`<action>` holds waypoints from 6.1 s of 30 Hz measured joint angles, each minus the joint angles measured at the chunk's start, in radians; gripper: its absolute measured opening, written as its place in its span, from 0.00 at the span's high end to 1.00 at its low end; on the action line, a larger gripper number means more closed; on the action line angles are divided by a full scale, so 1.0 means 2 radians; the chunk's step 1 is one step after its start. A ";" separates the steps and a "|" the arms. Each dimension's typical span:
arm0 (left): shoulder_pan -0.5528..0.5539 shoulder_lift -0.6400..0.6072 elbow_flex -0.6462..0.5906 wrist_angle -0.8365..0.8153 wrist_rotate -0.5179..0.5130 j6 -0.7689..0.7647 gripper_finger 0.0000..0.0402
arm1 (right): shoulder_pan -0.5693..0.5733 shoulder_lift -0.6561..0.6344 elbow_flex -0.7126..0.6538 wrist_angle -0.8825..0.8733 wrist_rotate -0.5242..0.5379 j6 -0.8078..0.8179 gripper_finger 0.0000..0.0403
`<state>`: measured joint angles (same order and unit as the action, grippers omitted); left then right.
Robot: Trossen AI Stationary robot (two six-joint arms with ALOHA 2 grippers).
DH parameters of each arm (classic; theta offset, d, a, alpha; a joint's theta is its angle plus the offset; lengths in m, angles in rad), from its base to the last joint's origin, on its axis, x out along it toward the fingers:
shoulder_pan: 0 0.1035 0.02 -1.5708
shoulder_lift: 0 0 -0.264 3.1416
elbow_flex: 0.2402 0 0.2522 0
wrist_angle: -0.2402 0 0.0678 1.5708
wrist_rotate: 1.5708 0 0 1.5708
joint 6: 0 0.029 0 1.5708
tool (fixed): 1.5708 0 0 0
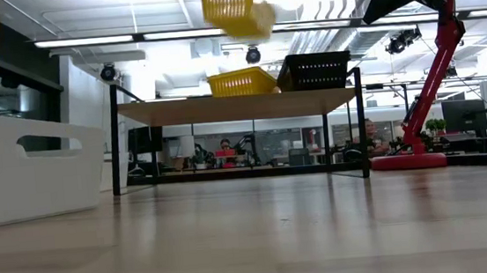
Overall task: Stack baskets on shelf by color
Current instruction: Stack the yellow bin into the yellow bin on the shelf, then put the bottom right white bin on the shelf
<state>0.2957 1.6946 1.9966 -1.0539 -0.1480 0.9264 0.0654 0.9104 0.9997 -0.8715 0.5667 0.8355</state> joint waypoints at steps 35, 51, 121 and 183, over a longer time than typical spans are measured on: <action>0.063 0.008 -0.174 0.166 0.029 0.015 1.00 | 0.000 0.029 0.000 -0.001 0.014 0.046 1.00; 0.040 0.008 -0.174 0.183 0.028 -0.177 1.00 | 0.000 0.046 0.000 -0.011 0.013 0.036 1.00; -0.137 -0.309 -0.509 0.621 -0.077 -0.658 0.64 | 0.001 -0.083 0.000 0.048 -0.020 -0.122 1.00; -0.137 -0.308 -0.509 0.615 -0.076 -0.645 0.64 | 0.318 0.055 0.000 -0.228 -0.327 0.497 0.45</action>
<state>0.0219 1.0786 0.9783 0.1764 -0.2990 -0.3634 0.7006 1.0211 0.9993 -1.3273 -0.0867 1.8288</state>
